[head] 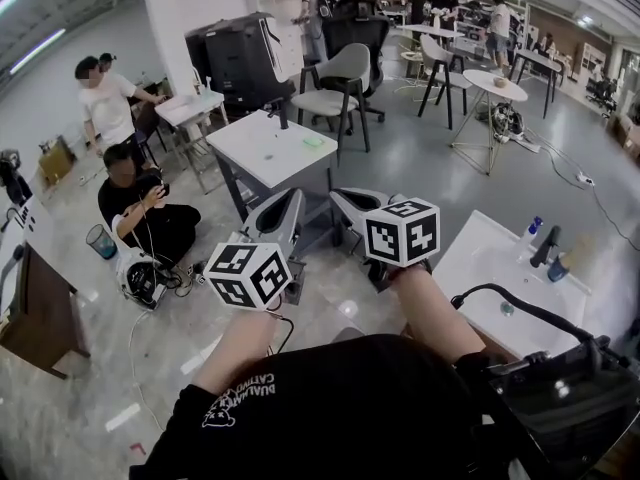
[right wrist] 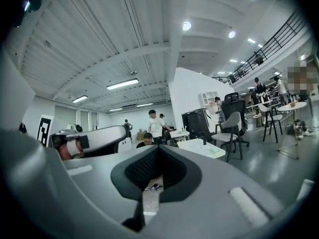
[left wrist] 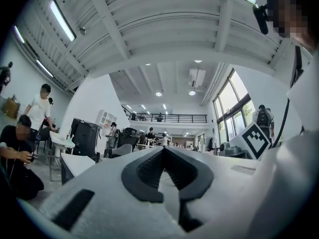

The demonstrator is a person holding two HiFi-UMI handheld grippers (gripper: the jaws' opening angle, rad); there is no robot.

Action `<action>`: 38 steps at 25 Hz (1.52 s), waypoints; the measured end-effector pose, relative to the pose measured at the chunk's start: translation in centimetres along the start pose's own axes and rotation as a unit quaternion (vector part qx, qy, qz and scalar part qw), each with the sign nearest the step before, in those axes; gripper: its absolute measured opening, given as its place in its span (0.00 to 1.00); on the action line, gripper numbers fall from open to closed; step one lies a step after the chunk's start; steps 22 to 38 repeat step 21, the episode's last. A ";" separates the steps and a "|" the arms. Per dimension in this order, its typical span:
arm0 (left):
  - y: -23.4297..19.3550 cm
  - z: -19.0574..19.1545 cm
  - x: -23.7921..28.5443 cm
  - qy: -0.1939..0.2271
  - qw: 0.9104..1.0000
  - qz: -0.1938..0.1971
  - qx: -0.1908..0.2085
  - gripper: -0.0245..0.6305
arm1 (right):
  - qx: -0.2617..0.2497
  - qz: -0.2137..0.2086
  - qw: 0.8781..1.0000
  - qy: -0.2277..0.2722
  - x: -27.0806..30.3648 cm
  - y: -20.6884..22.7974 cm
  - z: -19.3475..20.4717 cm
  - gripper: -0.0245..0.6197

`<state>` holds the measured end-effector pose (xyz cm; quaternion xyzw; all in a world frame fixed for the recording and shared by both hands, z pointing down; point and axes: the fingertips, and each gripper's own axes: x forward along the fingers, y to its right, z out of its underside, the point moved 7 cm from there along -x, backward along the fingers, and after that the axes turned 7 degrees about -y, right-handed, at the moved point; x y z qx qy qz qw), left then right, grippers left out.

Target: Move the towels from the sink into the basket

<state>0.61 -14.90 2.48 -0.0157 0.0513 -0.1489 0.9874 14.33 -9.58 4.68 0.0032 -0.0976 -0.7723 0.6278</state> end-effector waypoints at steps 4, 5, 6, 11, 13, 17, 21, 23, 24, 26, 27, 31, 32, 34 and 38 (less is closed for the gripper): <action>-0.2 0.7 0.4 -0.006 1.000 0.004 -0.006 0.04 | -0.009 0.012 1.000 -0.004 0.0 0.4 0.3 0.05; -0.2 0.8 0.5 -0.008 1.000 0.005 -0.007 0.04 | -0.011 0.015 1.000 -0.005 -0.1 0.5 0.3 0.05; -0.2 0.8 0.7 -0.008 1.000 0.006 -0.007 0.04 | -0.011 0.017 1.000 -0.005 -0.1 0.6 0.3 0.05; -0.1 1.0 1.3 -0.010 1.000 0.008 -0.007 0.04 | -0.004 0.024 1.000 -0.005 -0.3 1.5 0.3 0.05; -0.1 1.1 1.4 -0.012 1.000 0.008 -0.007 0.04 | -0.002 0.026 1.000 -0.005 -0.3 1.7 0.5 0.05; -0.5 1.1 1.3 -0.014 1.000 0.010 -0.004 0.04 | 0.000 0.030 1.000 -0.006 0.0 1.6 0.5 0.05; -2.0 1.0 0.1 -0.013 1.000 0.010 -0.004 0.04 | -0.001 0.033 0.999 -0.008 1.4 0.4 0.7 0.05; -2.0 1.0 0.1 -0.013 1.000 0.010 -0.004 0.04 | -0.001 0.033 0.999 -0.008 1.4 0.4 0.7 0.05; -2.0 1.0 0.1 -0.013 1.000 0.010 -0.004 0.04 | -0.001 0.033 0.999 -0.008 1.4 0.4 0.7 0.05; -2.0 1.0 0.1 -0.013 1.000 0.010 -0.004 0.04 | -0.001 0.033 0.999 -0.008 1.4 0.4 0.7 0.05; -2.0 1.0 0.1 -0.013 1.000 0.010 -0.004 0.04 | -0.001 0.033 0.999 -0.008 1.4 0.4 0.7 0.05; -2.0 1.0 0.1 -0.013 1.000 0.010 -0.004 0.04 | -0.001 0.033 0.999 -0.008 1.4 0.4 0.7 0.05; -2.0 1.0 0.1 -0.013 1.000 0.010 -0.004 0.04 | -0.001 0.033 0.999 -0.008 1.4 0.4 0.7 0.05; -2.0 1.0 0.1 -0.013 1.000 0.010 -0.004 0.04 | -0.001 0.033 0.999 -0.008 1.4 0.4 0.7 0.05; -2.0 1.0 0.1 -0.013 1.000 0.010 -0.004 0.04 | -0.001 0.033 0.999 -0.008 1.4 0.4 0.7 0.05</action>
